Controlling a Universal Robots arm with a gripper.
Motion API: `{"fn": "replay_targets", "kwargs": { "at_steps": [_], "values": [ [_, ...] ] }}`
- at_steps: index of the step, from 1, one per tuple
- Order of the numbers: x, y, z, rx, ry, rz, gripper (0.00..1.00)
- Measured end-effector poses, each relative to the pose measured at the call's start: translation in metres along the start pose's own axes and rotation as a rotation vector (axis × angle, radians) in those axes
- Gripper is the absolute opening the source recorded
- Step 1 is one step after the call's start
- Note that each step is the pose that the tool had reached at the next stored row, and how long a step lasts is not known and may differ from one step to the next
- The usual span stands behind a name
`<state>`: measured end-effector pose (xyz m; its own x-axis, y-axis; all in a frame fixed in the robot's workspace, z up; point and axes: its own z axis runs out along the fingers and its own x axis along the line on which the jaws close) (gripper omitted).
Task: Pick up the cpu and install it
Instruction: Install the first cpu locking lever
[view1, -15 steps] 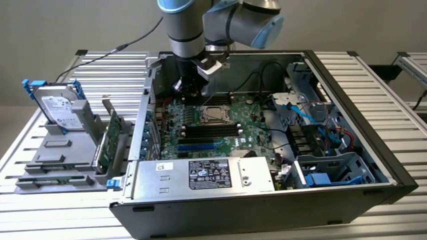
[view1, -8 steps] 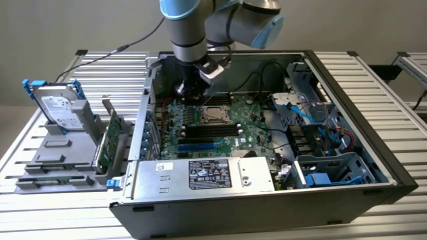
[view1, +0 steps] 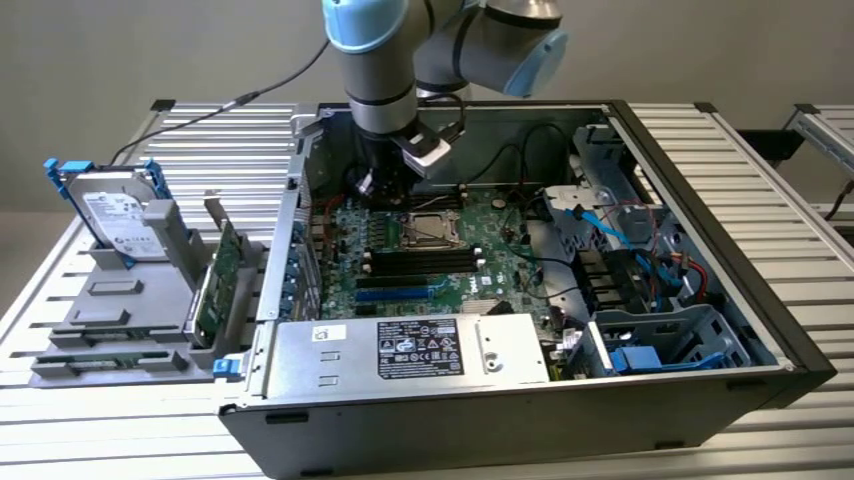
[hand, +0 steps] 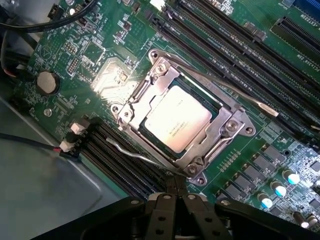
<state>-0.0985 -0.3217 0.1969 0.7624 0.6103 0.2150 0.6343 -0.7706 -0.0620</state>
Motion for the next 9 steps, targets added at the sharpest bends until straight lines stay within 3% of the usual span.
{"fn": "replay_targets", "kwargs": {
  "at_steps": [5,9],
  "values": [
    [0.0016,0.0036,0.0007,0.0416,0.0353,0.007,0.11],
    [0.0018,0.0041,-0.0015,0.0646,0.0543,0.011,0.11]
  ]
}}
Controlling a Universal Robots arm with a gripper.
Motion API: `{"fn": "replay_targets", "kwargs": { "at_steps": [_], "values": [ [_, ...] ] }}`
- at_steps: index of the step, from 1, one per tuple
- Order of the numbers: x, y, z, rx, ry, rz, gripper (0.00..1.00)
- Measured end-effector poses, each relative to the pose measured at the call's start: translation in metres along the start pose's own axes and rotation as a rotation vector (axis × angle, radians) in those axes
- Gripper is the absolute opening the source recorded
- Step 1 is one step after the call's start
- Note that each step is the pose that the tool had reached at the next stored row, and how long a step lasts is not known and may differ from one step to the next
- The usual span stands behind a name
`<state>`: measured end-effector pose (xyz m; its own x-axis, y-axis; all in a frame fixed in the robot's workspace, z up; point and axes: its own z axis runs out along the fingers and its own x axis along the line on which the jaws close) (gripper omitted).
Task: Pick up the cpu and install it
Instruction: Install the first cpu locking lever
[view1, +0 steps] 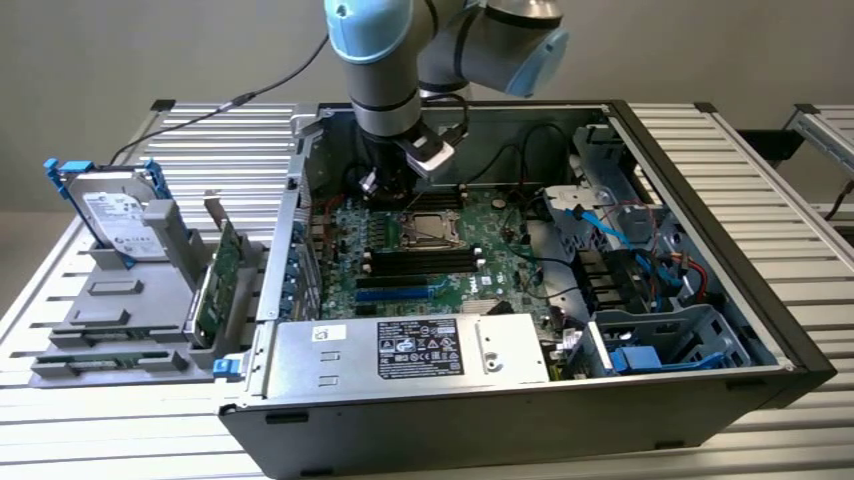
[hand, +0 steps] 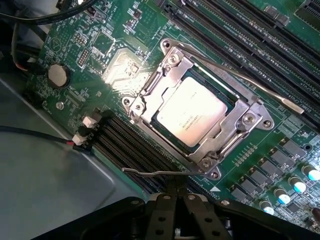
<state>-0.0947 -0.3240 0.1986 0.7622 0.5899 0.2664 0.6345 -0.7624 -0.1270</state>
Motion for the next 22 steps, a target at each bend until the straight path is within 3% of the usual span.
{"fn": "replay_targets", "kwargs": {
  "at_steps": [3,10,17,22],
  "values": [
    [0.0,-0.0015,-0.0052,0.0054,0.0046,0.001,0.11],
    [-0.001,-0.0046,-0.0142,0.0058,0.0051,0.001,0.11],
    [-0.014,0.0102,-0.0199,0.0057,0.005,0.001,0.11],
    [-0.014,0.0108,-0.0196,0.0035,0.0082,-0.002,0.11]
  ]
}}
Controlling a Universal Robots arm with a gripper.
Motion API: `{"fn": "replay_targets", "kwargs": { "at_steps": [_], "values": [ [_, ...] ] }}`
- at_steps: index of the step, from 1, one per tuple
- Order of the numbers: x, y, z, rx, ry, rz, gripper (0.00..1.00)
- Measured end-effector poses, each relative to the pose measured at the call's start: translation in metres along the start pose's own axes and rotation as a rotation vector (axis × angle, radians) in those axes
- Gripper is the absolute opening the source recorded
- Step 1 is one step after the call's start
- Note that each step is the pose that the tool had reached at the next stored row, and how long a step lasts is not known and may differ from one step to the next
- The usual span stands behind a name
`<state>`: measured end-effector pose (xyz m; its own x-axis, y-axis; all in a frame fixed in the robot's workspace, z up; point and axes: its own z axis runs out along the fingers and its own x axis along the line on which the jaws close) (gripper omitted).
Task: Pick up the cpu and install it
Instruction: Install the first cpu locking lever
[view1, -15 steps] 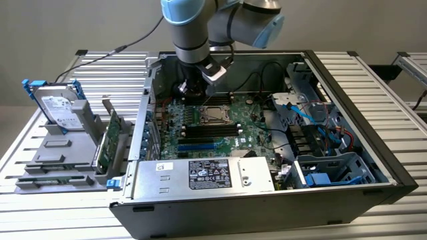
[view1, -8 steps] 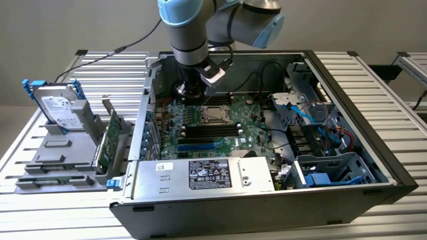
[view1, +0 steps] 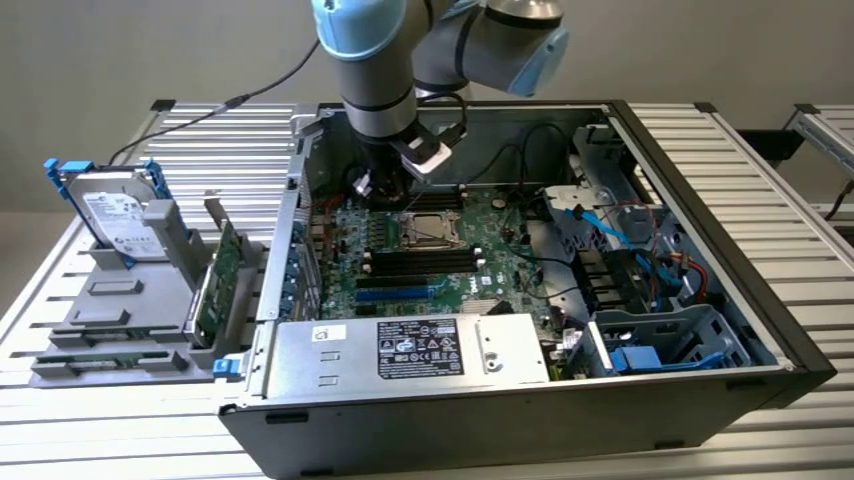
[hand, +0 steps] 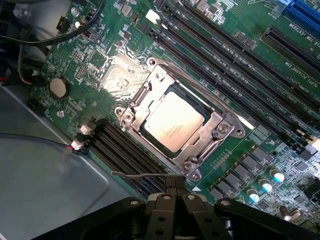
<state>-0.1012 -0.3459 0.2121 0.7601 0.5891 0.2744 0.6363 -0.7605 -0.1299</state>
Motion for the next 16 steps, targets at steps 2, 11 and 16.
{"fn": "replay_targets", "kwargs": {
  "at_steps": [2,11,16],
  "values": [
    [0.0003,-0.0005,0.001,-0.0025,0.0037,-0.003,0.11],
    [0.0019,-0.0036,0.0063,-0.007,0.0122,-0.019,0.11],
    [0.0025,-0.0024,0.0084,-0.0036,0.0128,-0.039,0.11]
  ]
}}
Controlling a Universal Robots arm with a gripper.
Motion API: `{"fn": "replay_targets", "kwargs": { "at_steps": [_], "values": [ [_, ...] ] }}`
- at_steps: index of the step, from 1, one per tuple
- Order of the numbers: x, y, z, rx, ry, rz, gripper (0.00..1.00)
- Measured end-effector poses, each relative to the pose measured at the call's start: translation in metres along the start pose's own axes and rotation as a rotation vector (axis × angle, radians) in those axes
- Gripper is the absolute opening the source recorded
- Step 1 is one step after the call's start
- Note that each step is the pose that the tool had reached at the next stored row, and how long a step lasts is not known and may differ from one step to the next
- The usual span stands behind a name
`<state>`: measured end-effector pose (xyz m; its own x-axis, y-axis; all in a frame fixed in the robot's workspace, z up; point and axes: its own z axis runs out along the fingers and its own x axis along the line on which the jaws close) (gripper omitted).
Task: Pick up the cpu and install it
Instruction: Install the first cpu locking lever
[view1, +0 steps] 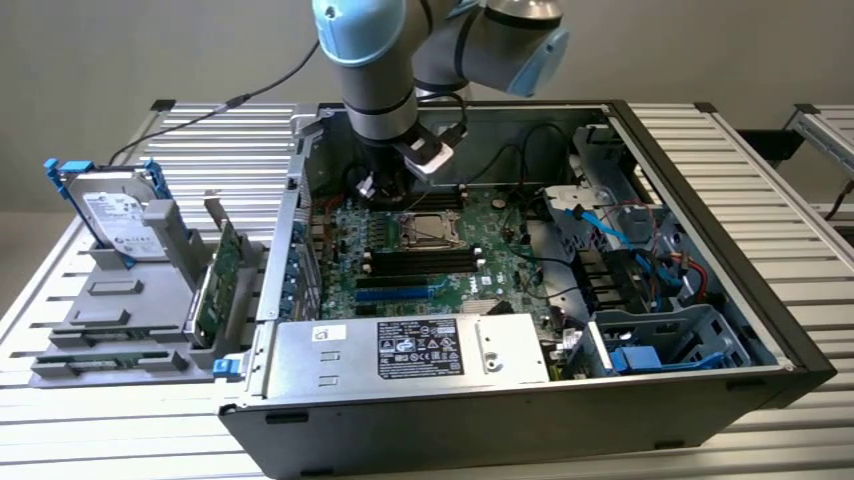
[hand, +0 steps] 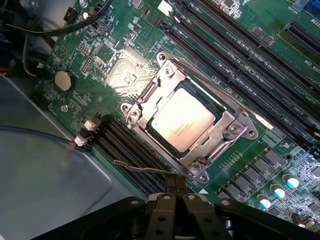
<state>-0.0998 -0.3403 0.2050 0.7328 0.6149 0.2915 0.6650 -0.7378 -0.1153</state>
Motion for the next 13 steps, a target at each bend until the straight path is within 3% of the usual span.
{"fn": "replay_targets", "kwargs": {
  "at_steps": [2,7,13],
  "values": [
    [0.0006,0.0011,0.0014,0.0008,0.0009,-0.008,0.11],
    [0.0019,0.0039,0.0057,-0.0043,0.0074,-0.013,0.11],
    [0.0021,0.0058,0.0097,-0.0059,0.0091,-0.014,0.11]
  ]
}}
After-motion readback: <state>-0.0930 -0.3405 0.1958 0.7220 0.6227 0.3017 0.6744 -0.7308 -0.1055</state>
